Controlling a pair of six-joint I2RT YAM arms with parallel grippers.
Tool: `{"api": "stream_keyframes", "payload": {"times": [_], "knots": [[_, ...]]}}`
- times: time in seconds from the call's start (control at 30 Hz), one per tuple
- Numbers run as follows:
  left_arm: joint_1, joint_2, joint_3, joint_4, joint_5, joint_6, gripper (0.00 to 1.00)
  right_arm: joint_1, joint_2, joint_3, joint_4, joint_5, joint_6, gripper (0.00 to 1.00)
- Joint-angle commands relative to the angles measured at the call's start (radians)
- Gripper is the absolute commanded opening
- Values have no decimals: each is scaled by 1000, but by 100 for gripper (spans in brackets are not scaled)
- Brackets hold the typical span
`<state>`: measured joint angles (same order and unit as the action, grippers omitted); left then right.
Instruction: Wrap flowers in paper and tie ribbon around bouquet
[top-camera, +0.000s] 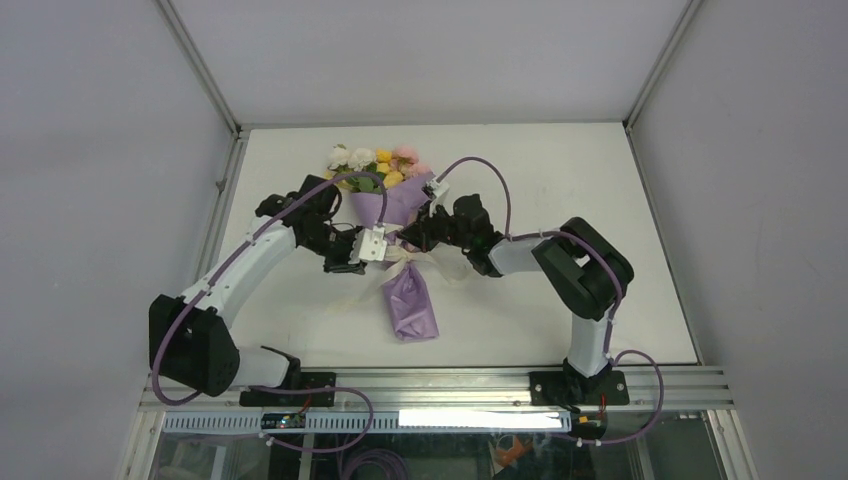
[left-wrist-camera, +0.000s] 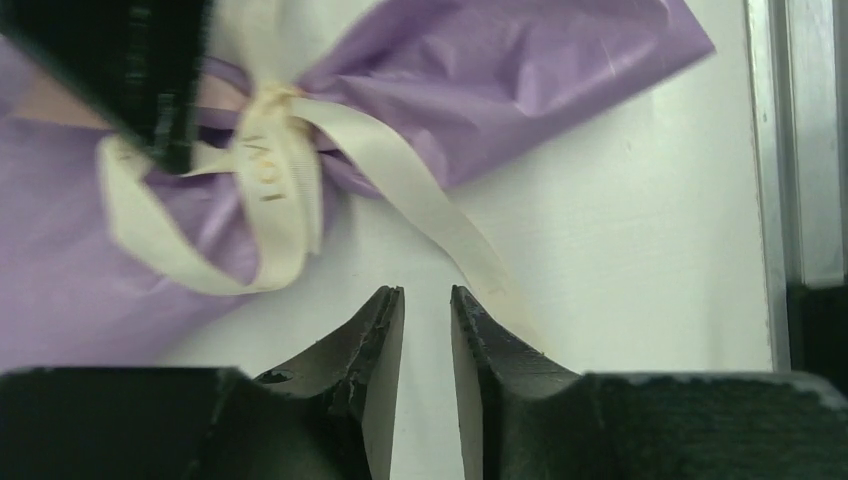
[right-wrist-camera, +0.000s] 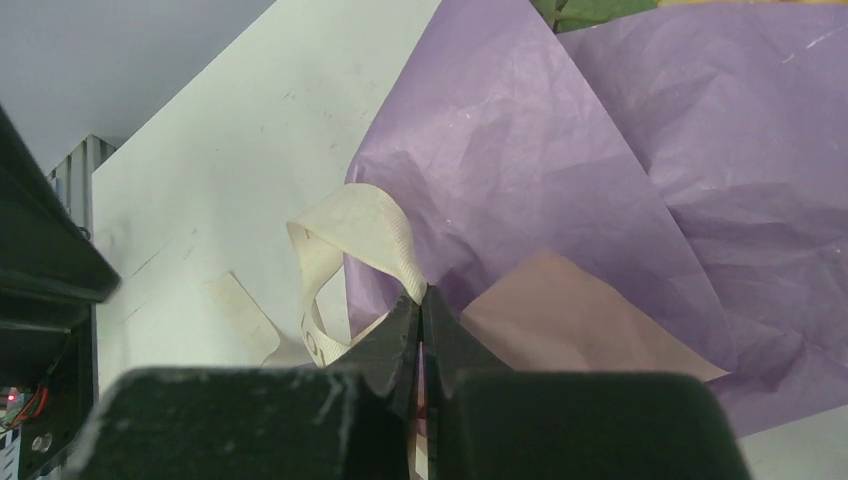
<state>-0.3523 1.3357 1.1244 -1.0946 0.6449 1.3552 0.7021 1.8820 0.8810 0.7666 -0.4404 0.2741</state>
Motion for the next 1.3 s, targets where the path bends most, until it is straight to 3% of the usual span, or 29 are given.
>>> {"api": "stream_keyframes", "payload": {"times": [0.0,0.13,0.37,0.73,0.97,1.27], "knots": [[3,62,-67,-21,-5,296,30,-8,16,14,85,29,46,0],[-7,195,-27,7,5,342,45,-8,19,15,88,31,42,0],[-33,248,-24,127,7,360,57,-14,8,6,75,43,24,0],[-31,258,12,178,-43,306,58,-24,10,9,71,25,21,0],[-36,263,9,245,-18,264,66,-26,6,9,63,21,14,0],[-62,290,15,307,-16,204,65,-26,6,8,62,15,14,0]]}}
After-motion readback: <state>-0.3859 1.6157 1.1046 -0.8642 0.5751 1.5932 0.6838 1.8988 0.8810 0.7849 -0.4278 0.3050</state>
